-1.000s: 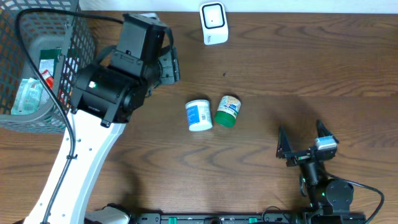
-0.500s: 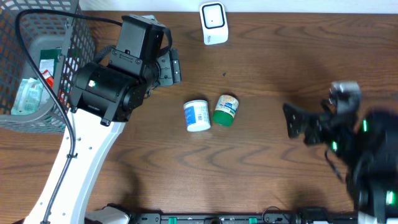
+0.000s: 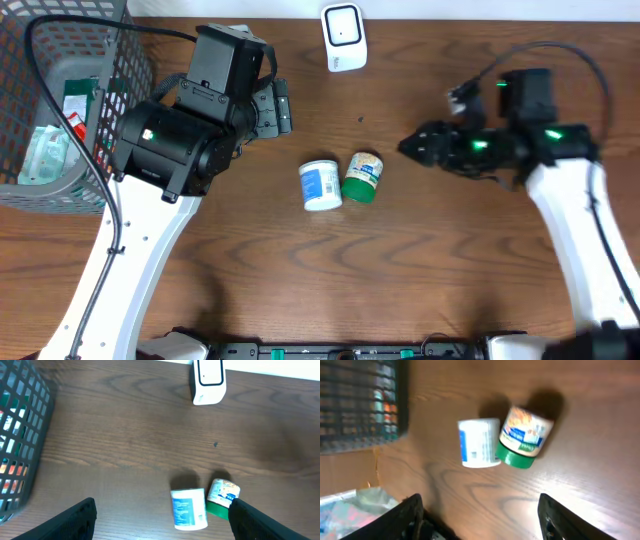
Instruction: Scan the item barcode
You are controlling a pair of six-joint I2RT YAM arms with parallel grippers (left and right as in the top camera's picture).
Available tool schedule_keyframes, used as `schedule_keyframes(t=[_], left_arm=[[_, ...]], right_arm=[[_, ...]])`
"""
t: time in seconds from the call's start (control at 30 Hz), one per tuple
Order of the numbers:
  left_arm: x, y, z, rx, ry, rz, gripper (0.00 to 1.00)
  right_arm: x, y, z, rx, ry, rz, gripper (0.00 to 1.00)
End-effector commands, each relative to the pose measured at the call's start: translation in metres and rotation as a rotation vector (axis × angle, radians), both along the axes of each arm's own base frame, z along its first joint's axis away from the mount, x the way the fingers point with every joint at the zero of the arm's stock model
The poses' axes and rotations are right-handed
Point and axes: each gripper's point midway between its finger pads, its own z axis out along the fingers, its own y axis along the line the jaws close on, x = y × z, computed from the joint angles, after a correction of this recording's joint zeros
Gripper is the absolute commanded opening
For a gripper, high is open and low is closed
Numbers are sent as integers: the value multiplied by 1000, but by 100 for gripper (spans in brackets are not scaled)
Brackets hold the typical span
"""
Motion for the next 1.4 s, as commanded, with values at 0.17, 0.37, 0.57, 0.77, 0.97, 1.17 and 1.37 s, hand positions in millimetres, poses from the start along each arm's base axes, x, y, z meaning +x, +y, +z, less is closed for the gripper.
schedule_keyframes(t=[0.17, 0.37, 0.57, 0.77, 0.97, 1.17, 1.37], left_arm=[[1, 3, -1, 12, 2, 2, 85], [-2, 4, -3, 18, 16, 2, 85], [-3, 5, -4, 21, 22, 2, 85], [-3, 5, -4, 20, 22, 2, 85], [-3, 5, -4, 21, 22, 2, 85], [-3, 5, -4, 21, 22, 2, 85], [-3, 5, -4, 21, 22, 2, 85]], right_arm=[[14, 35, -95, -111, 241, -29, 70], [26, 50, -138, -118, 292, -20, 75], [34, 55, -173, -128, 318, -11, 74], [36, 69, -180, -133, 273, 43, 68], [37, 68, -180, -177, 235, 60, 47], [45, 19, -137, -244, 134, 29, 42], [29, -57, -96, -599, 57, -106, 48]])
